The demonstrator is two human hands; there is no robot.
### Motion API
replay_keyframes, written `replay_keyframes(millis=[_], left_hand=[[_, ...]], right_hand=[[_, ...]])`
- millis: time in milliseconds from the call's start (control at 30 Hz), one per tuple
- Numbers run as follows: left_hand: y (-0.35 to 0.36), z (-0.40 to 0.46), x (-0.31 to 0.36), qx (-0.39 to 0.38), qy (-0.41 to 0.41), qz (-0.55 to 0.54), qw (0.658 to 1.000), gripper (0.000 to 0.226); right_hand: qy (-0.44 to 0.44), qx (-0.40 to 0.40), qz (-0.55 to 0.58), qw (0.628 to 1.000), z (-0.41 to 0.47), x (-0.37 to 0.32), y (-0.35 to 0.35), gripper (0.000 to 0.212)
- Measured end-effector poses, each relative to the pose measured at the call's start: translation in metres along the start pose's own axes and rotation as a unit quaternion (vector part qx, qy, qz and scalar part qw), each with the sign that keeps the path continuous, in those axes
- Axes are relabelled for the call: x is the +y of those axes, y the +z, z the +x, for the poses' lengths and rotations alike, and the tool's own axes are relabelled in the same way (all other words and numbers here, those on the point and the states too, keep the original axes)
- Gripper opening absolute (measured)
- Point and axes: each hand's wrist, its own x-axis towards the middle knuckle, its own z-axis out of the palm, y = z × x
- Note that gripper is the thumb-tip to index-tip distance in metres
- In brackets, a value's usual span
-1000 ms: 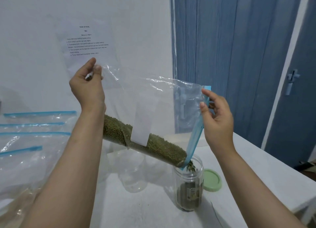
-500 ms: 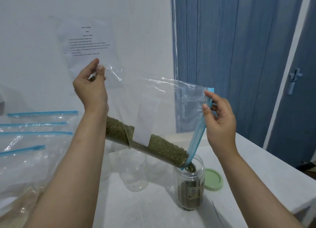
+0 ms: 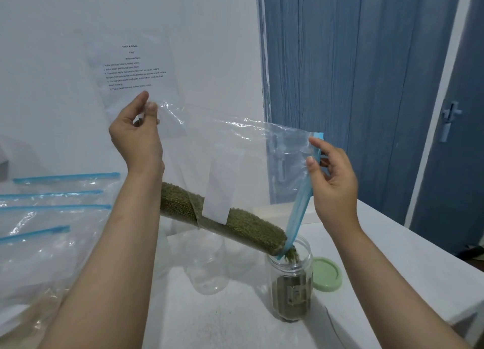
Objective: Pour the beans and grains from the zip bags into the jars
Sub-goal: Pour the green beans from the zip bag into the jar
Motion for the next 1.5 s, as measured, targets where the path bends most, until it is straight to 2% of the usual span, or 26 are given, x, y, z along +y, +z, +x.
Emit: replay_keyframes(millis=[1500], left_hand=[[-0.002, -0.003, 0.011, -0.010, 0.001, 0.006, 1.000, 0.028]], right_hand=[[0.020, -0.002, 0.015, 1.000, 0.003, -0.003, -0.006, 0.029]])
